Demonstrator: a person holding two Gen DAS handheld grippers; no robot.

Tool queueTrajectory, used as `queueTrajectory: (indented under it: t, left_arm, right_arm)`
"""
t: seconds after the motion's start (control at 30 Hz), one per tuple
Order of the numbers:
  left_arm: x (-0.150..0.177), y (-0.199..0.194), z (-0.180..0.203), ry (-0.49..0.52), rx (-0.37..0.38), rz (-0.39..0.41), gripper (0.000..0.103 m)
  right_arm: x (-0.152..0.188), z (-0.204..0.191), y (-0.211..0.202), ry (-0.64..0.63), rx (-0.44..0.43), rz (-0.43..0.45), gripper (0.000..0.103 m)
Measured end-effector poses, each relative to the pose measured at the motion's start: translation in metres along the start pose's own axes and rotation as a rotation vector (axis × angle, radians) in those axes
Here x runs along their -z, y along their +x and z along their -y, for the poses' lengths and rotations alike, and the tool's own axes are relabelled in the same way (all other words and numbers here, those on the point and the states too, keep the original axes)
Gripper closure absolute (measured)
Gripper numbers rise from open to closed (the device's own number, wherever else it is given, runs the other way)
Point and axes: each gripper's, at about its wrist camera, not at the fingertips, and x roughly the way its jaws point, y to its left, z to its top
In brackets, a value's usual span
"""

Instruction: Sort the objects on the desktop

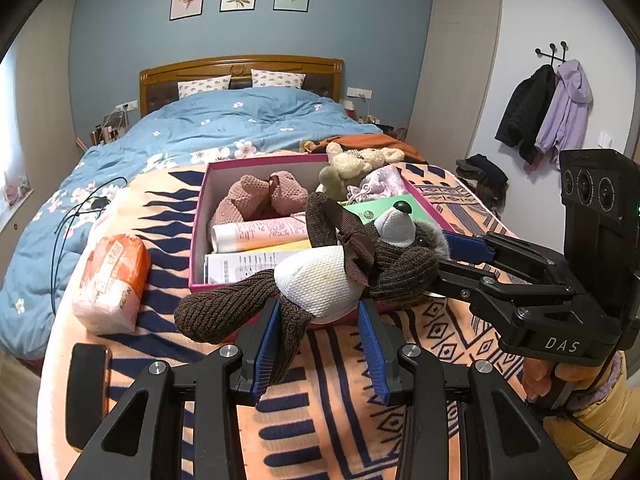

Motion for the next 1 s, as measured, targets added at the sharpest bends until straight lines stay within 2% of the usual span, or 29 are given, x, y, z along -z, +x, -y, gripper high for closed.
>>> queueTrajectory:
  t: [1.0]
  left_arm:
    - [-0.041,0.019,-0.013,0.008,-0.022,0.027,0.064]
  right_arm:
    - [-0.034,0.020,0.016,0.018,-0.004,0.023,0.052]
